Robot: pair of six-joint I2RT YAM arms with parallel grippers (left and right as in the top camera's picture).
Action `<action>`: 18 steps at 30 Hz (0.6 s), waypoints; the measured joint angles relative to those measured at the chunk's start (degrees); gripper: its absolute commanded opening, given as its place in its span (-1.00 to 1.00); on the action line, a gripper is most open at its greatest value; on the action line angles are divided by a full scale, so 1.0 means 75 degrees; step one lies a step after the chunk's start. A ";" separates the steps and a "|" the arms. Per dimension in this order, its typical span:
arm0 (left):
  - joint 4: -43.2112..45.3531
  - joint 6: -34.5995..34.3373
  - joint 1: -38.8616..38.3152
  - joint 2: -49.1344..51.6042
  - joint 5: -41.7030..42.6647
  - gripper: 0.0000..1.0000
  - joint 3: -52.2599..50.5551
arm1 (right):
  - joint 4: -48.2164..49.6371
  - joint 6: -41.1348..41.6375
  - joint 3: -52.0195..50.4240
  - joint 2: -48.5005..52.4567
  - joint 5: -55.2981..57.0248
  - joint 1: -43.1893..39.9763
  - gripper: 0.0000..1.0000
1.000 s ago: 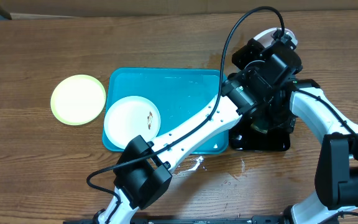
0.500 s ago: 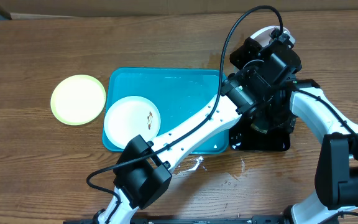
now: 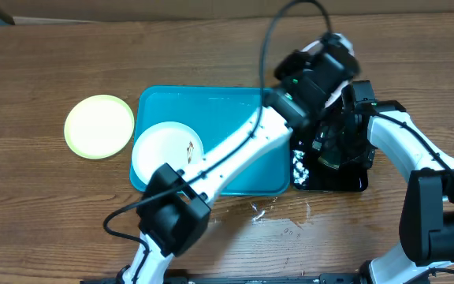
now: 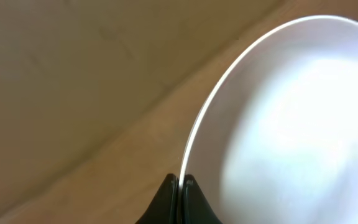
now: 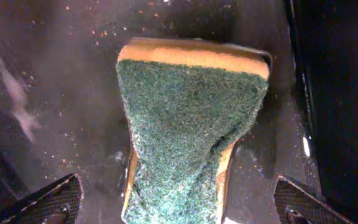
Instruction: Clean dirty plates on tray and stack at the side
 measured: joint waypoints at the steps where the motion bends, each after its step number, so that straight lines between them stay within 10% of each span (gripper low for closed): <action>1: -0.0204 -0.0169 0.0213 0.0000 0.0414 -0.91 0.0000 | 0.0000 0.0003 0.0000 0.0000 0.0000 0.0000 1.00; 18: -0.5840 -0.1979 0.5001 0.0023 0.6764 -0.92 0.1711 | -0.0003 0.0000 0.0000 0.0000 0.0000 0.0000 1.00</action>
